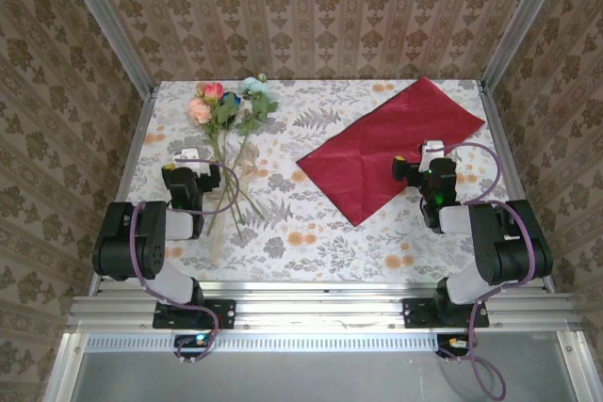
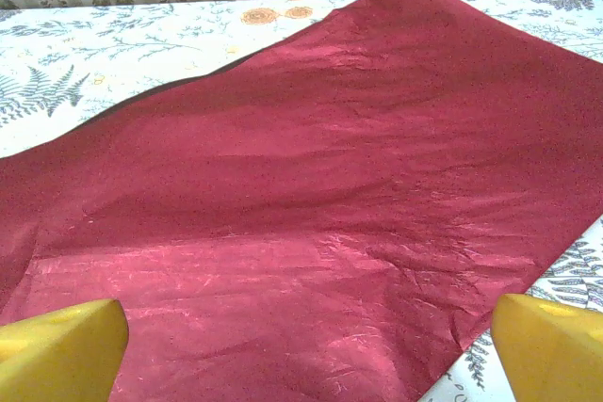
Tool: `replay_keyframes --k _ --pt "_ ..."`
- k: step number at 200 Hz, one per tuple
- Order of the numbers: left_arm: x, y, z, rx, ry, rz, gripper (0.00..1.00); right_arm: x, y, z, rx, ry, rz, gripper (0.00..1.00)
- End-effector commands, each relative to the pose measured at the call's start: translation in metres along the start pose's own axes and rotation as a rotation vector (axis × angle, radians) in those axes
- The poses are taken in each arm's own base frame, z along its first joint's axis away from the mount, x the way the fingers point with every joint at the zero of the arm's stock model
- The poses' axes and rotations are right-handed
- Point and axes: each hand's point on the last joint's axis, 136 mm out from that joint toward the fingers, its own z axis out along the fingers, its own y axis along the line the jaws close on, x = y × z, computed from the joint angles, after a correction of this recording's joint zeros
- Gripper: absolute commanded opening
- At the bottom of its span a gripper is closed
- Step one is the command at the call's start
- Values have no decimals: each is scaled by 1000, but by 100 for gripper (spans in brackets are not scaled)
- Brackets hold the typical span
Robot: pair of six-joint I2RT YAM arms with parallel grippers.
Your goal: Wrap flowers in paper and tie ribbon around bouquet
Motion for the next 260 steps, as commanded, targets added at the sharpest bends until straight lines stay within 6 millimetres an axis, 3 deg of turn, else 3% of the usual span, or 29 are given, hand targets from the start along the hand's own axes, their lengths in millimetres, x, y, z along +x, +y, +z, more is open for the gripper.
replay_keyframes --k 1,131,151,161,176,190,204,212,227,239,249,260 --pt "-5 1 -2 -10 -25 14 100 -2 -6 0 34 -12 -14 100" --pt "-6 6 0 -36 -13 7 100 -5 -5 -2 29 -24 -16 100" --pt "-12 7 -13 -49 -62 8 100 -23 -10 -17 106 -36 -35 100" --pt "-23 1 -22 -104 -97 76 100 -45 -11 -29 151 -61 -50 100" --pt "-49 -9 -38 -169 -128 170 100 -94 -4 -50 162 -154 -46 100" --pt "-88 -10 -55 -231 -190 146 100 -137 -6 -68 209 -173 67 100" --pt "-120 -7 -64 -276 -144 -4 100 -141 -9 -75 207 -2 313 100" --pt "-116 -22 -69 -172 23 -66 100 -136 -11 -78 230 79 443 100" --pt "-125 -39 -61 42 115 -418 100 -131 14 -62 67 175 510 100" --pt "-118 -48 -43 203 200 -697 100 -121 28 -57 88 247 470 95" --pt "-112 -62 -36 227 296 -721 100 -116 47 -55 104 306 351 86" --pt "-108 -92 -35 259 399 -634 100 -103 82 -49 68 390 212 79"
